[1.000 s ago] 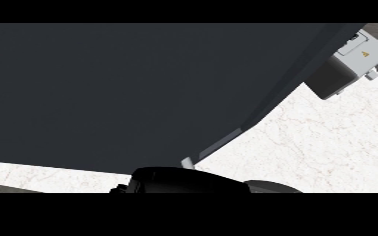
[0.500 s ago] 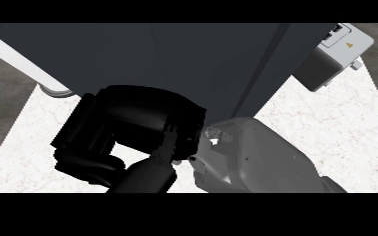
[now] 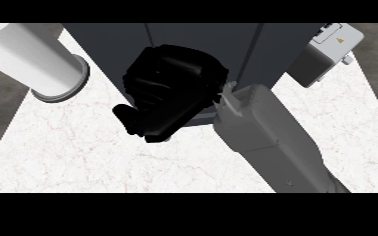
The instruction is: Pick up the bottled water, place it into the cabinet and close the cabinet
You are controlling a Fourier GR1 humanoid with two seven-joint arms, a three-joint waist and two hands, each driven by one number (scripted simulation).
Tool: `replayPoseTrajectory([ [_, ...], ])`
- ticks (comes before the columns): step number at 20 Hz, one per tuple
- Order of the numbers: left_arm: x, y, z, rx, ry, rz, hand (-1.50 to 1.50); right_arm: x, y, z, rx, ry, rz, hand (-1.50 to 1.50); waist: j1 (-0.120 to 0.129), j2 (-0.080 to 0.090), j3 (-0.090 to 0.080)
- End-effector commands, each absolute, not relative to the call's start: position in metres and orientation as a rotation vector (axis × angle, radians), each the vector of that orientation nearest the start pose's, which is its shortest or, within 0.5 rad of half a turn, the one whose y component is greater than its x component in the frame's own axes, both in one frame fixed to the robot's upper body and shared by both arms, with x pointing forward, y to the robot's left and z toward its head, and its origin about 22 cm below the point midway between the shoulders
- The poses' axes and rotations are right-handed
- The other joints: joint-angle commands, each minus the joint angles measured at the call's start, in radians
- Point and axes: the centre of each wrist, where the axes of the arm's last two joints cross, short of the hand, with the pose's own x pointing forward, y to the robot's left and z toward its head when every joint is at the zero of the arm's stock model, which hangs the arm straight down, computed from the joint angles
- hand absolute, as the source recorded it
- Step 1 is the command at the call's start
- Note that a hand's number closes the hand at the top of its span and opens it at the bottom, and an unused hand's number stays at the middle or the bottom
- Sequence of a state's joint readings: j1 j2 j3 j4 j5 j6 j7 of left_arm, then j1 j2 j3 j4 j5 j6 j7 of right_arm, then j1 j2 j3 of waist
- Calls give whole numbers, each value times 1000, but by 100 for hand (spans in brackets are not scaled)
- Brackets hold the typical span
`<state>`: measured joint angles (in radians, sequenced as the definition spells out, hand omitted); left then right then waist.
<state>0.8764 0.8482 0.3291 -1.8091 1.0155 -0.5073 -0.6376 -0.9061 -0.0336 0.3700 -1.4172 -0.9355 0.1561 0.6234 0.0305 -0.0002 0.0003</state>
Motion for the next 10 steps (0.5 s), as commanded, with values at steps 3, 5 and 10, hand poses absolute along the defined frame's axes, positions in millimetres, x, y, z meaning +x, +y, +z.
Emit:
replayPoseTrajectory([
  [3, 38, 477, 97, -203, -1868, 83, -150, 358, -56, 170, 1031, -1224, 635, 150, -11, 2, -1],
  [5, 44, 454, 93, -208, -1885, 75, -150, 377, -75, 185, 1005, -1307, 631, 150, -6, 3, 0],
  [10, 46, 457, 81, -223, -1881, 87, -150, 391, -88, 195, 938, -1415, 646, 150, -10, 2, -1],
])
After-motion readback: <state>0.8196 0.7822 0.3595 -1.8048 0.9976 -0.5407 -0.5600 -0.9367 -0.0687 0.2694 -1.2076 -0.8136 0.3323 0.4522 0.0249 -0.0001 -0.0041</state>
